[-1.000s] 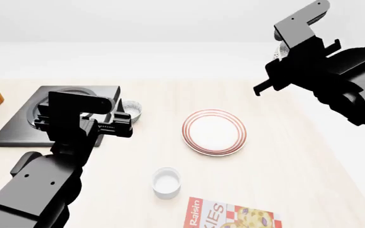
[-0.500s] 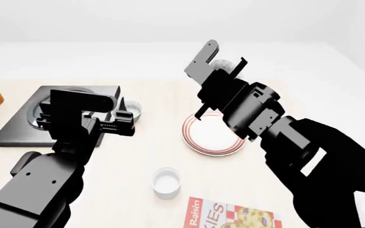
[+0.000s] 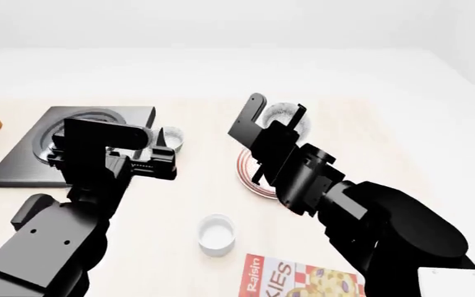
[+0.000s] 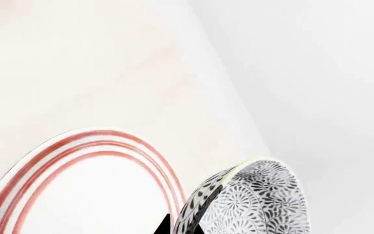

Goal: Pick the akita bowl next to the cookies box and place it on the plate.

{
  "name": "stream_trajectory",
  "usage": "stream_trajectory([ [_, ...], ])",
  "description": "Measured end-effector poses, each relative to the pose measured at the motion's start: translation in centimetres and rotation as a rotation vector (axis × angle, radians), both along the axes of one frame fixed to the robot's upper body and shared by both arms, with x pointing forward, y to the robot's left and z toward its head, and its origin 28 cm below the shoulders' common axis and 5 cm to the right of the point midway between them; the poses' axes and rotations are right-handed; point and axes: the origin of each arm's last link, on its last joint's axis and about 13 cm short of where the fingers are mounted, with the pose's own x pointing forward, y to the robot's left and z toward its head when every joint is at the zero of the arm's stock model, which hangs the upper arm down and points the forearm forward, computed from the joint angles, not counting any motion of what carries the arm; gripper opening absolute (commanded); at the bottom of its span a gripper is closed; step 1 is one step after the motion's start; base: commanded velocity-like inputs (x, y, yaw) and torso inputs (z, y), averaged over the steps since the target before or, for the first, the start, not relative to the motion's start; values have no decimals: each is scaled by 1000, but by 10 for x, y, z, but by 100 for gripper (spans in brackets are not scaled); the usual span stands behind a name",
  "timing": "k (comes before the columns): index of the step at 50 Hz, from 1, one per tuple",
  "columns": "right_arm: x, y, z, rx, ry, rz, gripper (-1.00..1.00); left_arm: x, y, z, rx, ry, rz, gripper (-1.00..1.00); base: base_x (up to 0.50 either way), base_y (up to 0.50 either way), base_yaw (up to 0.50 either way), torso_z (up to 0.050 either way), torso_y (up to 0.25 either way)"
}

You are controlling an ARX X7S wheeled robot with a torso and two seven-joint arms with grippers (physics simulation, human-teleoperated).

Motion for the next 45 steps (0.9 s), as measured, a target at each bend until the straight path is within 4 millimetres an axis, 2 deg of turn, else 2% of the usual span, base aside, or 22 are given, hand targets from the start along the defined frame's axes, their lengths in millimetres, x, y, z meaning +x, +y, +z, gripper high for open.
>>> stream_trajectory([
  [7,-1,-1,-3,-7,4,-11,-100,-1,-1,-1,10,2,-3,100,0,0,0,0,-227],
  [22,-1,-3,-6,-3,18,-31,-100,-1,0,-2,13,-6,-11,100,0,0,0,0,0],
  [33,-1,-4,-7,0,25,-36,-100,0,0,-3,30,-8,-9,100,0,0,0,0,-249],
  [45,-2,-4,-9,1,41,-39,-100,-1,1,-3,32,-9,-14,100,0,0,0,0,0],
])
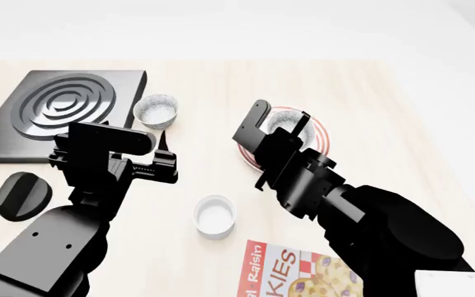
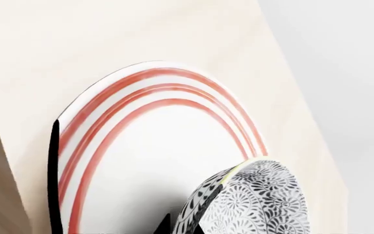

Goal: Pick the akita bowl next to the cookies box and place it on the plate.

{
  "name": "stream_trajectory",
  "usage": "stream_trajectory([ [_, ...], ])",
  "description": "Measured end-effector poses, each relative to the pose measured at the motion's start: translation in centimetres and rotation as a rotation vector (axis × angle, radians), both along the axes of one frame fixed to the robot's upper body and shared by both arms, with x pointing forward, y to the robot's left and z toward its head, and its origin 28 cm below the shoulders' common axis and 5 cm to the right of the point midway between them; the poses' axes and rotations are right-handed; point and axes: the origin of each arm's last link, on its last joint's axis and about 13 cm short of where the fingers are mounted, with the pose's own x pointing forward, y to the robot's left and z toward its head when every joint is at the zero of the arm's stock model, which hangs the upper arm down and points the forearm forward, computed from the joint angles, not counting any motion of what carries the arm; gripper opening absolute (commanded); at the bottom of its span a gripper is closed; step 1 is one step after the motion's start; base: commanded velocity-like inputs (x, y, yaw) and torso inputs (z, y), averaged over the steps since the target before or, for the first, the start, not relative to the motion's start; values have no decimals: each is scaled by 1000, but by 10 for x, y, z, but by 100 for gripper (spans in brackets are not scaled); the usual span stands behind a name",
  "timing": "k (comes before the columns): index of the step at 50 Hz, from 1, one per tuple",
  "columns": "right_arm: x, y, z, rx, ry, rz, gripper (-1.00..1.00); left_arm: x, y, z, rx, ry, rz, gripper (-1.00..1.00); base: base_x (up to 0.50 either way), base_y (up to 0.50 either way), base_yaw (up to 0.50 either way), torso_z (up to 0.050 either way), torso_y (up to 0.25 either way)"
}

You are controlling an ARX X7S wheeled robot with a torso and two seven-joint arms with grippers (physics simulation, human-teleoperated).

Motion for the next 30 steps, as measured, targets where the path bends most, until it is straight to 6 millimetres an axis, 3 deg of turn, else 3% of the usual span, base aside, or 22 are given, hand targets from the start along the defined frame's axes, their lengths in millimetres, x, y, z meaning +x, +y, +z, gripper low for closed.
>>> stream_trajectory([
  [4,1,1,4,-13,-17,7,-100,0,0,0,3,-2,1,100,0,0,0,0,-188],
  [12,2,1,7,-22,-26,-1,-100,0,1,0,-13,-6,-3,100,0,0,0,0,0],
  [13,2,0,7,-20,-25,-5,100,0,1,0,-15,-6,-3,100,0,0,0,0,0],
  [17,2,-1,11,-32,-38,-27,100,0,1,0,-20,-7,-7,100,0,0,0,-1,32],
  [30,0,-4,7,-16,8,-61,100,0,1,-1,-25,-2,-28,100,0,0,0,-14,250],
])
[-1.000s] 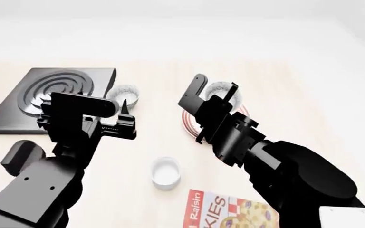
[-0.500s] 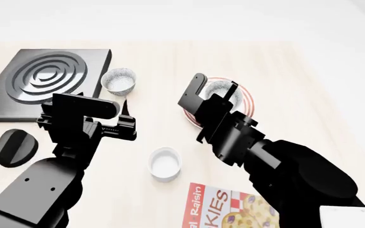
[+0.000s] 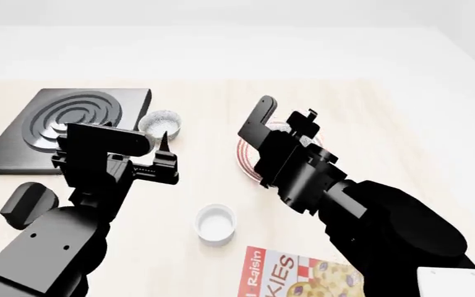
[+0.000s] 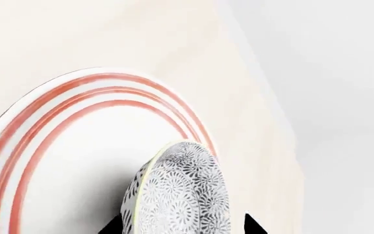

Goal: Pick the akita bowl next to the cookies box and place it on the plate.

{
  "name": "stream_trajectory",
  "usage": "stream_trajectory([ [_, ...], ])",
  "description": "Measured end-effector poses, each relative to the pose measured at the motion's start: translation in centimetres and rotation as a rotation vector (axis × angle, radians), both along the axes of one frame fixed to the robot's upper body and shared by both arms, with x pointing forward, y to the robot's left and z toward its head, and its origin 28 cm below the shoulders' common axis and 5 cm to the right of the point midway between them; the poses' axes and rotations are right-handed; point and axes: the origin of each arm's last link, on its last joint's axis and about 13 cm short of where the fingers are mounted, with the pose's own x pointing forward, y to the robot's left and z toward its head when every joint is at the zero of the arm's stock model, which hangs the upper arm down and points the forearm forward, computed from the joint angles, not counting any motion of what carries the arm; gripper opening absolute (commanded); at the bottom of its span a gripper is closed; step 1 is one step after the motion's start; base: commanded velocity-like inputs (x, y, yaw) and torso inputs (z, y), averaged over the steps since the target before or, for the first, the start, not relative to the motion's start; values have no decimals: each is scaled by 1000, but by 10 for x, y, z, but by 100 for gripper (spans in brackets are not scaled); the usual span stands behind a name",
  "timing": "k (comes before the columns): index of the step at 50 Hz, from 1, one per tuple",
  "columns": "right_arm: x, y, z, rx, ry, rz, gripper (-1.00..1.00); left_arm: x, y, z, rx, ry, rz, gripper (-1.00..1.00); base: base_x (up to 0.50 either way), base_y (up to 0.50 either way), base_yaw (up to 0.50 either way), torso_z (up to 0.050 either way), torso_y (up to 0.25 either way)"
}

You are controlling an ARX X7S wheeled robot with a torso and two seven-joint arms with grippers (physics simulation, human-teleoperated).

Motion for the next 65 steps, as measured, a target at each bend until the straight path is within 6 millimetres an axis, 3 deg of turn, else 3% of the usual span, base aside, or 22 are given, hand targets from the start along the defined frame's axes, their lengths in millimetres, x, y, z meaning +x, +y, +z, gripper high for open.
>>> stream_trajectory([
  [24,1,-1,3,18,21,-1,100,-1,0,0,7,-3,-14,100,0,0,0,-14,249],
  [31,2,-1,7,39,27,-1,100,-1,0,0,-3,-4,-7,100,0,0,0,-2,26],
  [36,7,-2,27,109,58,18,100,0,1,0,-9,-2,0,100,0,0,0,0,0],
  [41,10,-7,63,189,94,54,100,1,1,1,-13,-3,7,100,0,0,0,0,0],
  [50,-6,-24,119,325,34,101,100,2,1,5,-24,-13,13,100,0,0,0,0,0],
  [56,-22,-38,131,497,-13,116,100,2,1,9,-27,-22,12,100,0,0,0,0,0],
  [65,-45,-57,129,782,-62,142,100,3,0,14,-30,-34,9,100,0,0,0,0,0],
])
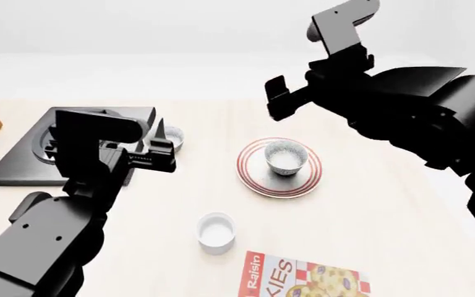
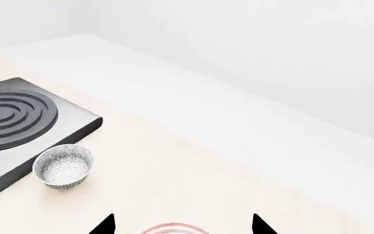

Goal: Pick the akita bowl next to the cookies box and place it on the plate.

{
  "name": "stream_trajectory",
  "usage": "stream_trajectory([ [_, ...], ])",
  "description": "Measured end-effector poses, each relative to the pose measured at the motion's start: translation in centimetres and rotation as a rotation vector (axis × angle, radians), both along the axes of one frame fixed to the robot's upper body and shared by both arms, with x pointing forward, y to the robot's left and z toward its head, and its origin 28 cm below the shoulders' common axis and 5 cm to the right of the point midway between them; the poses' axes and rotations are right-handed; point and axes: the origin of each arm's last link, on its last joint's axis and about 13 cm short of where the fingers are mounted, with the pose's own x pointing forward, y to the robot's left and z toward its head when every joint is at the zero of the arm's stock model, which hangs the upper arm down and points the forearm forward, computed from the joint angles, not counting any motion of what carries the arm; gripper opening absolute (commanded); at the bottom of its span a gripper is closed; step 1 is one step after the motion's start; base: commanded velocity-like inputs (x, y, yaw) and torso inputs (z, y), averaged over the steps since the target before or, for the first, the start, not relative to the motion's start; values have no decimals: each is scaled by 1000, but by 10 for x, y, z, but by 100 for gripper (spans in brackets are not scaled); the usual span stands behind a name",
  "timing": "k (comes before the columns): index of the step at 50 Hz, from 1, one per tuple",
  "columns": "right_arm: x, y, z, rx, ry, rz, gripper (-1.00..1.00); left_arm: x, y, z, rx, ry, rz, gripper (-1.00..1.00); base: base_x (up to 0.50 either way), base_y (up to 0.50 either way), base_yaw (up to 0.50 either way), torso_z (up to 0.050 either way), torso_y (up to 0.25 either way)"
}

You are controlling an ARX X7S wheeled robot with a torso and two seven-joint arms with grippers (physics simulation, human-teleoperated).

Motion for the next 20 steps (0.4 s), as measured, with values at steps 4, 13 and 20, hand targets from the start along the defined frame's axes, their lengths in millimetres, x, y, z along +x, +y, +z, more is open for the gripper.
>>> stream_trajectory([
  [4,-10,-5,-3,91,-36,1,100,0,0,3,0,-7,-2,100,0,0,0,0,0],
  [13,-39,-9,-10,213,-173,-15,100,-1,-1,7,3,-20,-7,100,0,0,0,0,0],
  [20,-56,-9,-13,238,-252,-21,100,-1,-2,9,5,-28,-8,100,0,0,0,0,0],
])
